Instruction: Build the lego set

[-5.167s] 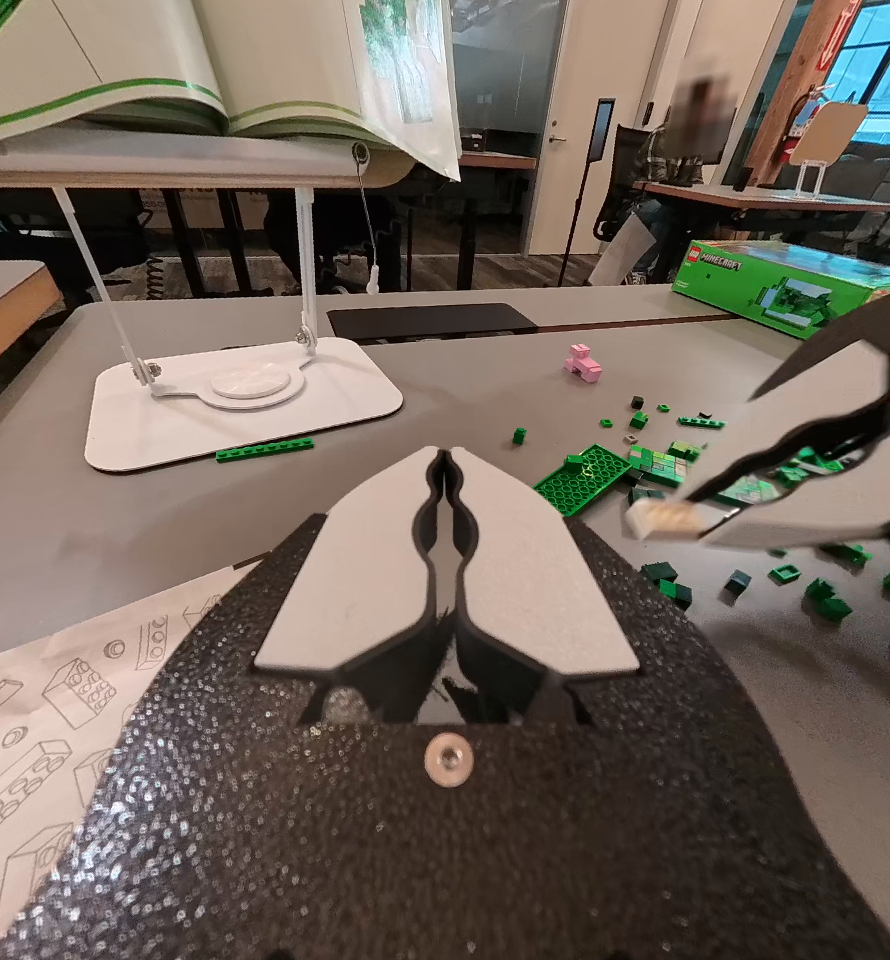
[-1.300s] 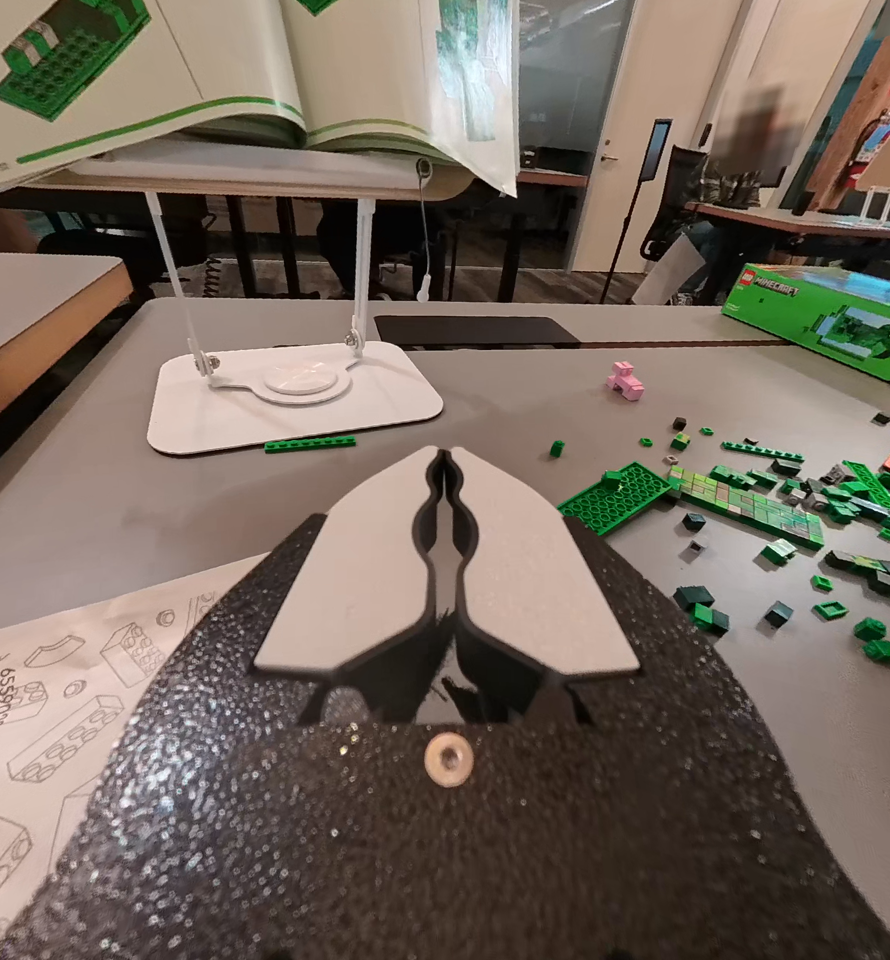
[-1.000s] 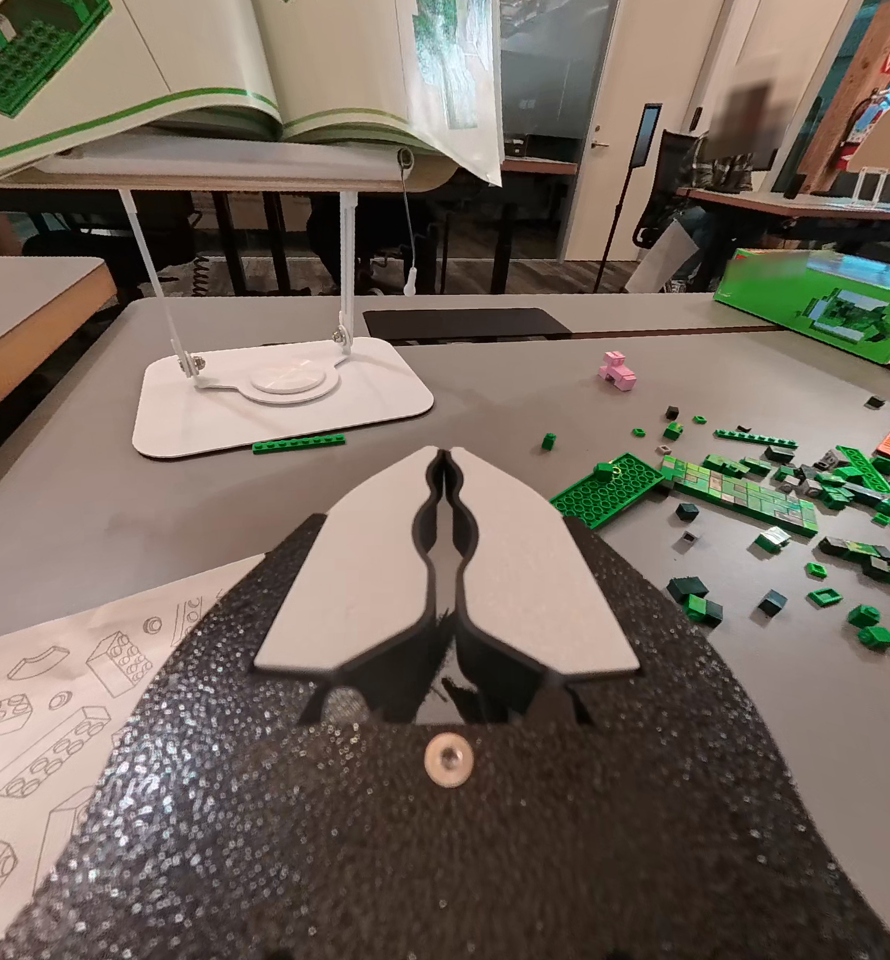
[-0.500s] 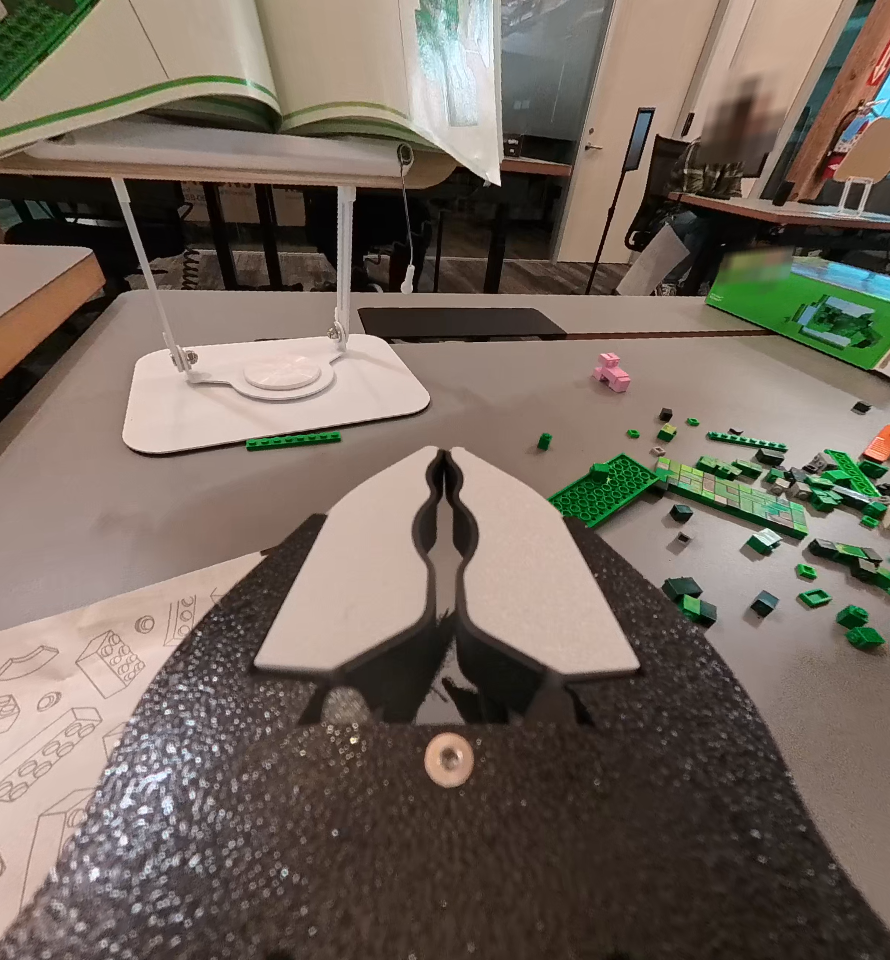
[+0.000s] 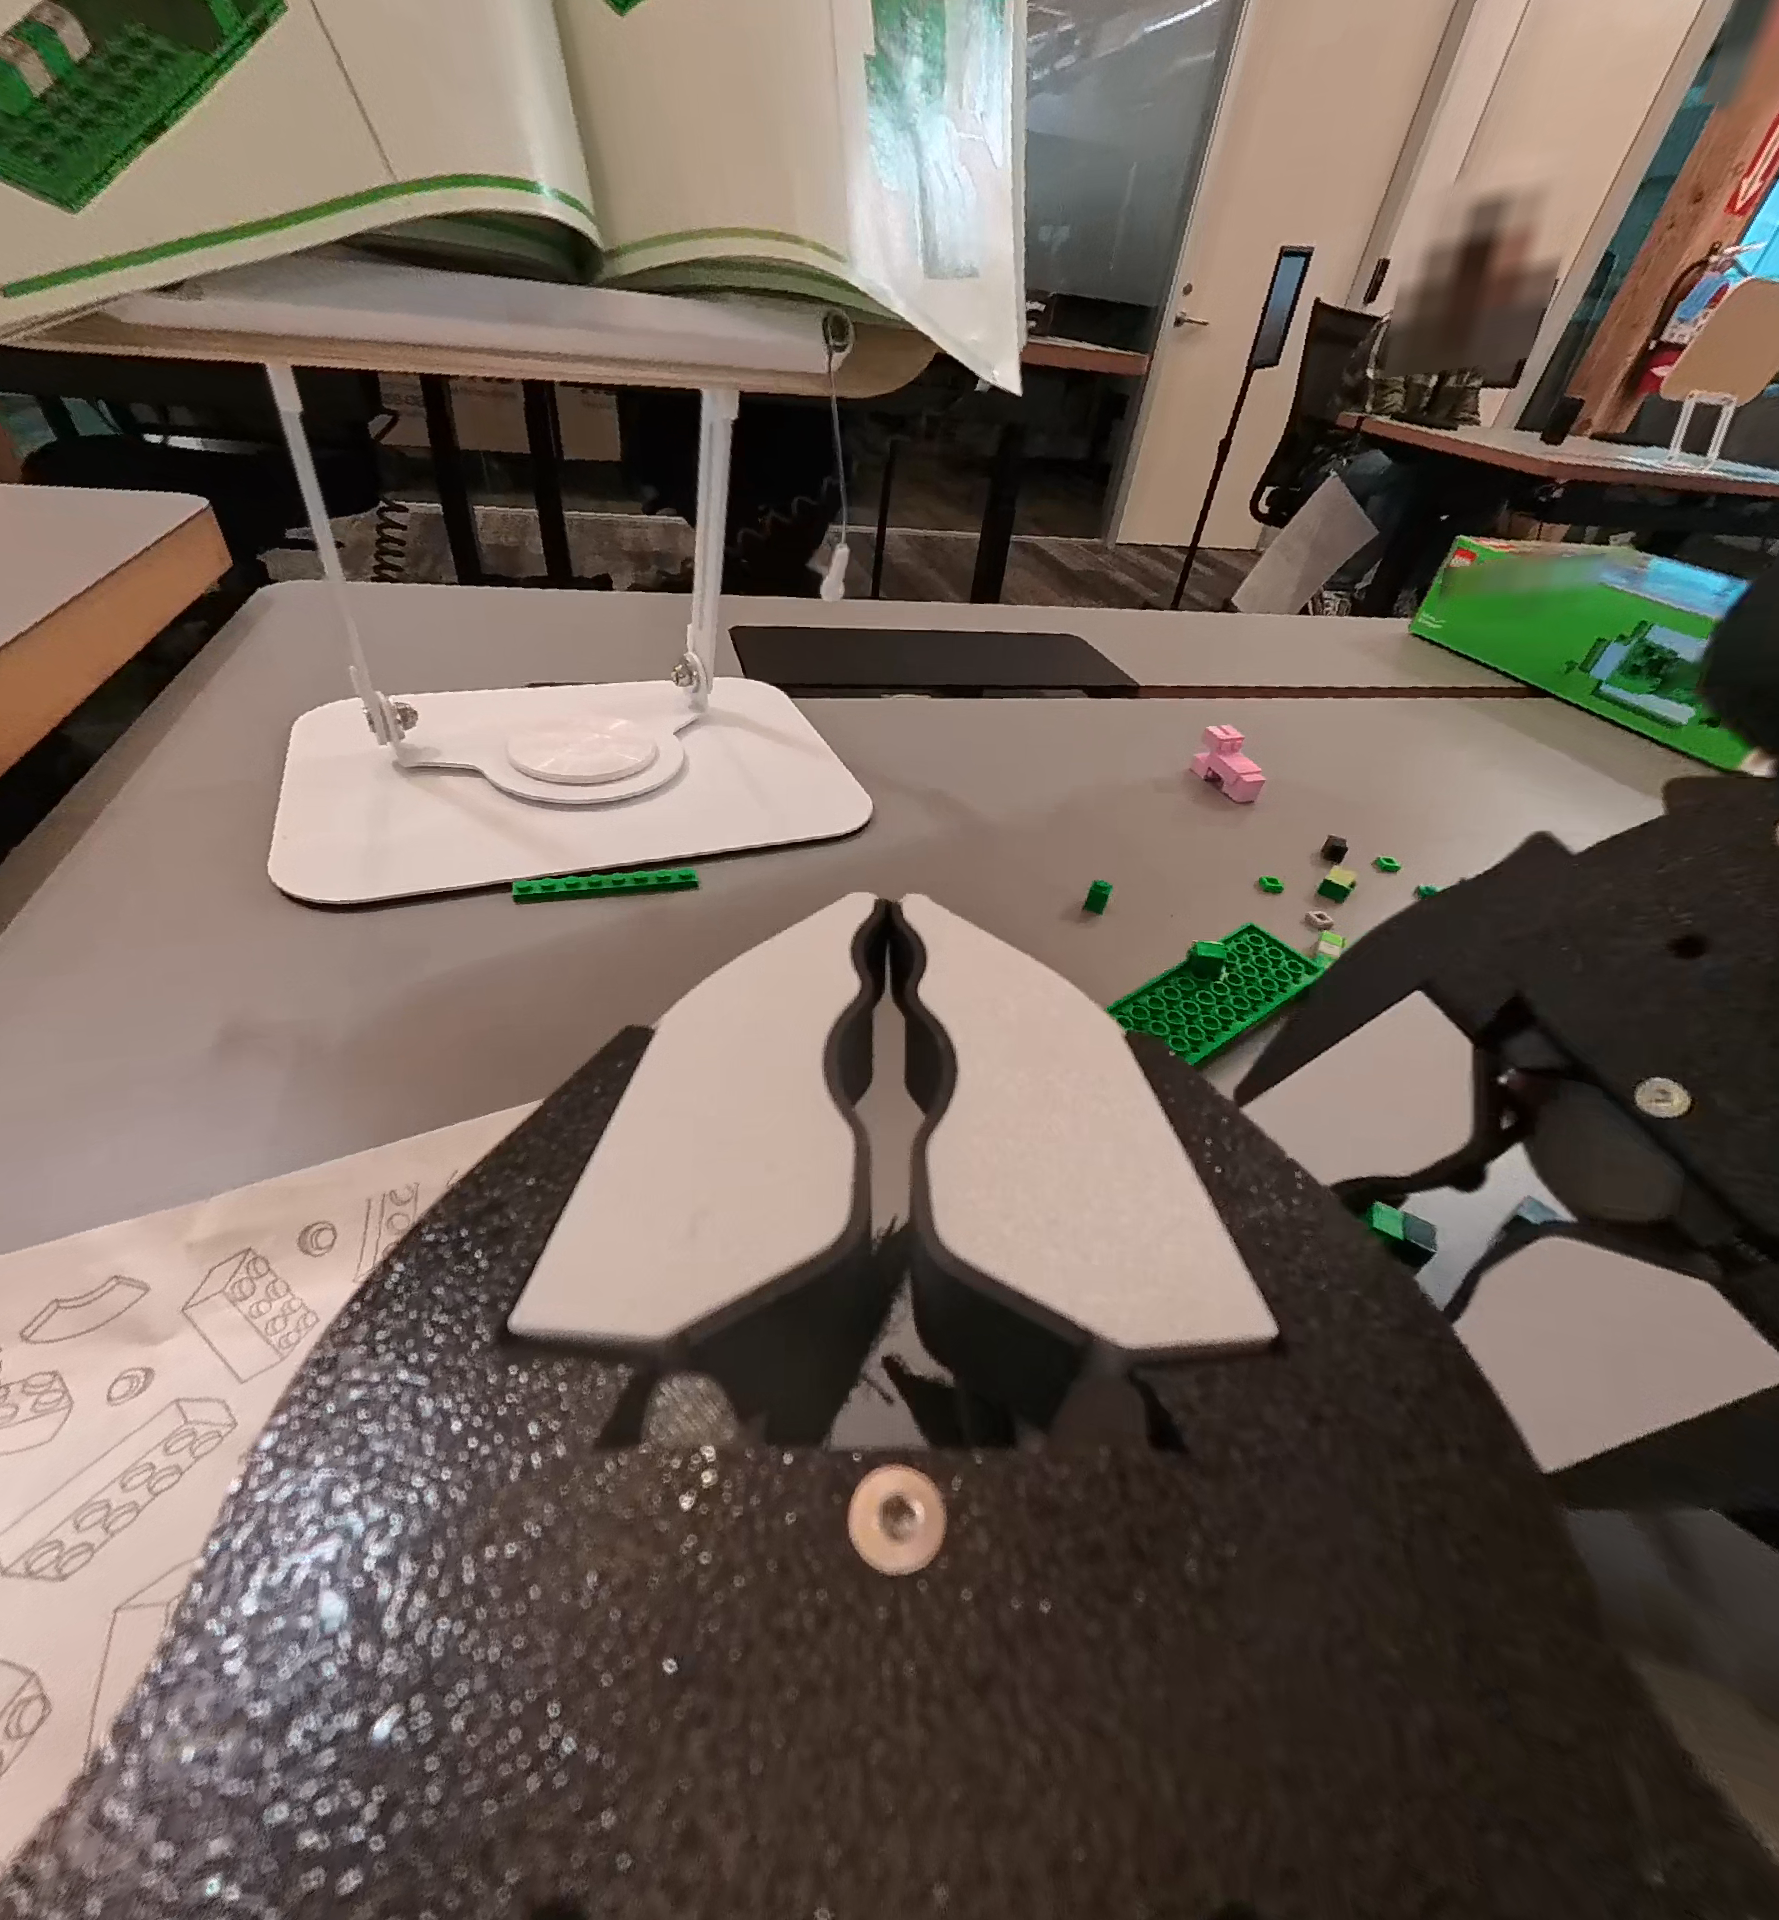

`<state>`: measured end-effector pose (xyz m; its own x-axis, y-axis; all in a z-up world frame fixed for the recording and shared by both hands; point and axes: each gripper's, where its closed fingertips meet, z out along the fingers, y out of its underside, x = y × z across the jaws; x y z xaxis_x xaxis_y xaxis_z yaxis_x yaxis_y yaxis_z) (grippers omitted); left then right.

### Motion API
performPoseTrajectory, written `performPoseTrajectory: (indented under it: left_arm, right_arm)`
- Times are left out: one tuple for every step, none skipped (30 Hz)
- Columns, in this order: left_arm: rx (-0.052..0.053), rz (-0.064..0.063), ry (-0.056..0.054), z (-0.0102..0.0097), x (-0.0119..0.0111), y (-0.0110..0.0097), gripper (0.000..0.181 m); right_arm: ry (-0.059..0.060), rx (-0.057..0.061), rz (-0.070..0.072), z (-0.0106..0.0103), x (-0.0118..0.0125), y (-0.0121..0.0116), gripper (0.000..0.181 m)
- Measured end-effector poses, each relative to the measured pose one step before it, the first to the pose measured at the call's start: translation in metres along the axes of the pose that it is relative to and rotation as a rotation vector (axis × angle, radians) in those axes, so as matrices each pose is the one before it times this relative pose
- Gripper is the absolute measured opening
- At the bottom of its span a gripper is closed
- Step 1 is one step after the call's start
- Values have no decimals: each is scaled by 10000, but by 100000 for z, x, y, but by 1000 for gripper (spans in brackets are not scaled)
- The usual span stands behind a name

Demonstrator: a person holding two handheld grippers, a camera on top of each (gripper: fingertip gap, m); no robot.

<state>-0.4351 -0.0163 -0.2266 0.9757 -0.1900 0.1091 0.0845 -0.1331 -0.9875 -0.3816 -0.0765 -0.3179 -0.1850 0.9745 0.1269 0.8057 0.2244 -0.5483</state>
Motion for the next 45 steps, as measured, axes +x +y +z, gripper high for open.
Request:
performPoseTrajectory:
  left_arm:
    - [23, -76, -8, -32, -100, -30, 0]
    - [20, -62, 17, -17, -41, -25, 0]
    - [10, -41, 22, -5, 0, -19, 0]
    - [0, -15, 16, 6, 9, 7, 0]
    - [-5, 4, 10, 12, 37, 8, 0]
    - [-2, 18, 11, 6, 42, -3, 0]
    - [-7, 18, 12, 26, 46, 21, 0]
    - [-14, 7, 12, 17, 34, 28, 0]
    - [-8, -7, 15, 28, 37, 19, 0]
    - [-7, -18, 21, 25, 33, 15, 0]
    - [-4, -18, 13, 19, 23, 22, 0]
    - [-2, -12, 11, 19, 17, 9, 0]
    - [-9, -8, 7, 28, 26, 20, 0]
    - [-17, -4, 4, 44, 25, 29, 0]
    - [-15, 10, 7, 41, 52, 20, 0]
    - [-19, 28, -1, 33, 50, 29, 0]
    - [-23, 41, -11, 26, 48, 47, 0]
    - [-26, 41, -9, 19, 31, 49, 0]
    - [-30, 28, -3, 33, 24, 59, 0]
    - [-23, 12, -5, 22, 18, 28, 0]
    - [-8, 6, 5, 8, 10, 19, 0]
    - [-10, -4, 2, 14, -1, 30, 0]
    - [-15, -5, 6, 10, 6, 27, 0]
    - [-11, 0, 6, 3, 4, 22, 0]
    - [-8, 2, 5, 4, 3, 8, 0]
    - [-5, 4, 9, -2, 18, 8, 0]
    - [-5, 3, 0, -3, -3, 17, 0]
    - [-10, -3, 4, 1, -5, 10, 0]
    - [0, -9, 8, 8, 4, 8, 0]
    - [4, -9, 11, -3, 2, -17, 0]
    - [7, -12, 5, -11, -12, -11, 0]
    - [19, -18, 2, -7, -19, -36, 0]
    - [23, -20, 12, -12, 7, -49, 0]
    - [13, -16, 11, 1, -3, -29, 0]
    - [-1, -11, 13, 18, 21, -1, 0]
    - [-6, -3, 17, 8, 32, 7, 0]
    - [-6, 11, 11, 24, 41, 8, 0]
    - [-12, 17, 2, 10, 27, 17, 0]
    - [-13, 15, 4, 7, 22, 19, 0]
    - [-13, 9, 1, 8, 9, 37, 0]
    - [-14, 3, -7, -1, -24, 25, 0]
    - [-8, -7, 2, -2, -25, 17, 0]
    - [19, -13, 14, -19, -15, -35, 0]
    - [27, -22, 28, -11, 7, -37, 0]
    - [24, -11, 60, 1, 70, -42, 0]
  right_arm:
    - [-39, 0, 2, 11, -38, -14, 23]
    - [-13, 9, 20, -111, -29, 20, 23]
    - [33, 20, 32, -248, -4, 72, 24]
    - [75, 25, 28, -448, 33, 164, 24]
    - [144, 17, 42, -651, 124, 287, 24]
    - [251, -27, 60, -880, 249, 501, 24]
    - [335, -76, 70, -1044, 346, 783, 24]
    - [336, -112, 115, -1140, 344, 1055, 24]
    - [291, -103, 187, -1186, 326, 1282, 24]
    - [284, -103, 310, -1196, 383, 1501, 24]
    - [271, -107, 416, -1171, 454, 1668, 24]
    - [240, -99, 471, -1125, 508, 1724, 24]
    - [235, -75, 481, -1063, 571, 1700, 24]
    - [255, -33, 446, -970, 641, 1574, 24]
    - [209, -20, 383, -866, 581, 1464, 24]
    - [153, -25, 312, -740, 480, 1318, 24]
    - [144, -20, 244, -611, 438, 1141, 24]
    - [67, -18, 168, -444, 292, 929, 24]
    - [-42, -7, 79, -306, 95, 683, 25]
    - [-127, 13, 43, -155, -61, 436, 25]
    - [-270, 39, 6, -43, -279, 189, 26]
    - [-319, 98, -44, 91, -412, -50, 26]
    - [-314, 112, -90, 205, -416, -170, 27]
    - [-305, 46, -133, 283, -430, -156, 28]
    - [-265, -55, -149, 334, -386, -72, 29]
    - [-316, -169, -170, 331, -476, 76, 30]
    - [-369, -205, -214, 294, -610, 154, 30]
    - [-446, -233, -190, 255, -769, 241, 30]
    - [-385, -258, -110, 187, -699, 320, 31]
    - [-243, -215, -41, 97, -473, 361, 31]
    - [-50, -120, 12, -21, -174, 313, 32]
    - [19, -19, 11, -101, -51, 254, 34]
    - [106, 10, -11, -177, 89, 266, 35]
    - [171, 19, 17, -239, 215, 248, 36]
    - [220, 24, 67, -235, 346, 214, 37]
    - [158, 10, 71, -211, 306, 175, 36]
    - [99, -21, 43, -153, 246, 178, 35]
    - [47, -99, 3, -131, 144, 281, 33]
    - [10, -241, 114, -157, 91, 473, 30]
    - [-14, -277, 235, -220, 40, 531, 28]
    - [-64, -142, 214, -259, -83, 397, 28]
    - [-105, -63, 169, -272, -217, 358, 28]
    - [-36, -91, 121, -293, -177, 433, 28]
    - [38, -33, 72, -260, -104, 346, 30]
    - [-12, -9, 9, -220, -208, 297, 30]
